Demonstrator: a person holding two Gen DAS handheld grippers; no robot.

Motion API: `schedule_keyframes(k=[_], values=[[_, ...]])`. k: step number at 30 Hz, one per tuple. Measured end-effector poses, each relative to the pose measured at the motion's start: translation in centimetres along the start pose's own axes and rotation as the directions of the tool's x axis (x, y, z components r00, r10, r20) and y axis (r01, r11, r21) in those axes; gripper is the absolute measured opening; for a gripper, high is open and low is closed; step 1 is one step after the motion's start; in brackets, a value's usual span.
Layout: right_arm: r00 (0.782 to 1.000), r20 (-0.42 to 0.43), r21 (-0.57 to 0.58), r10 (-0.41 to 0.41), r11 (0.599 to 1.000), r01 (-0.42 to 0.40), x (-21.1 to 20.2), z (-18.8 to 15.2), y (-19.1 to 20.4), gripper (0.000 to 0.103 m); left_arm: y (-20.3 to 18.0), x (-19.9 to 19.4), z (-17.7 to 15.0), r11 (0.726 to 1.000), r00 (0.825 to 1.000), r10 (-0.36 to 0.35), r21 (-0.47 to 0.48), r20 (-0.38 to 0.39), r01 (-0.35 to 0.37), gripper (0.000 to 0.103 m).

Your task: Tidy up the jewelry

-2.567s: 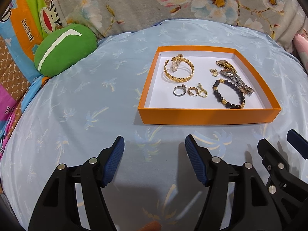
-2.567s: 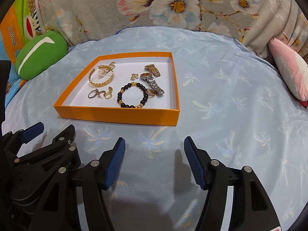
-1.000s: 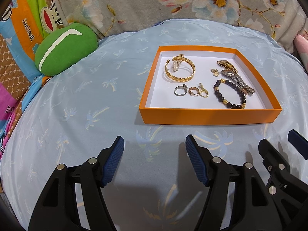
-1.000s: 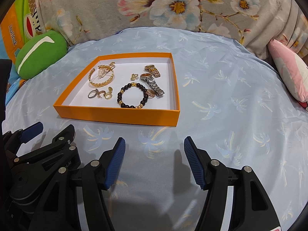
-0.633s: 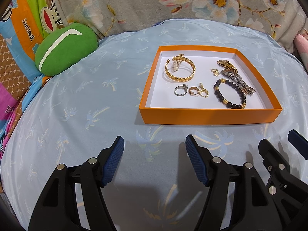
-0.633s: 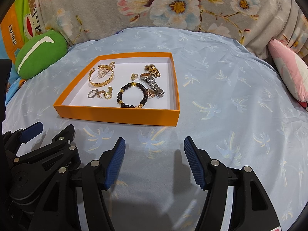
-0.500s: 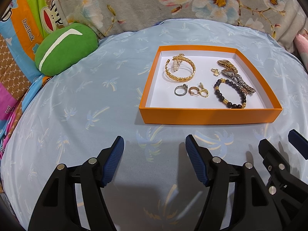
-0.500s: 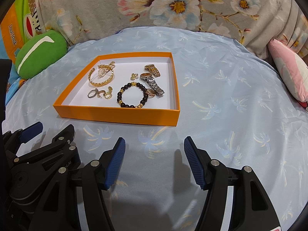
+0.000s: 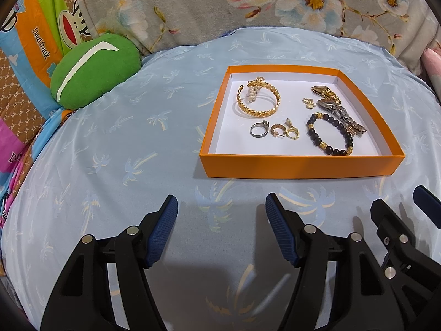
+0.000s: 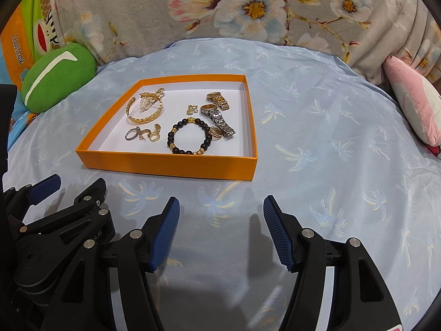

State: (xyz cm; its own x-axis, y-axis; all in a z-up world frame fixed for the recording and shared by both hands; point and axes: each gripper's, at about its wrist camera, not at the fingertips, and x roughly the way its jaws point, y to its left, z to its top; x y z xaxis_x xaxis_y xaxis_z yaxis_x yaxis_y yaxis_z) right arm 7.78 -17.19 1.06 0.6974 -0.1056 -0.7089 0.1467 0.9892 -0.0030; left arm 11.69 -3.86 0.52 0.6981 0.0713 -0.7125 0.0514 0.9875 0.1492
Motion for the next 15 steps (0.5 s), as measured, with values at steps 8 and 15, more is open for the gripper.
schedule_keyframes(k=[8, 15], values=[[1.000, 0.000, 0.000, 0.000, 1.000, 0.000, 0.00, 0.00, 0.00, 0.063, 0.04, -0.03, -0.03, 1.000, 1.000, 0.001, 0.000, 0.002, -0.001, 0.064], [1.000, 0.000, -0.001, -0.001, 1.000, 0.001, 0.00, -0.01, 0.02, 0.063, 0.13, -0.05, -0.07, 1.000, 1.000, 0.001, 0.001, 0.002, -0.001, 0.064]])
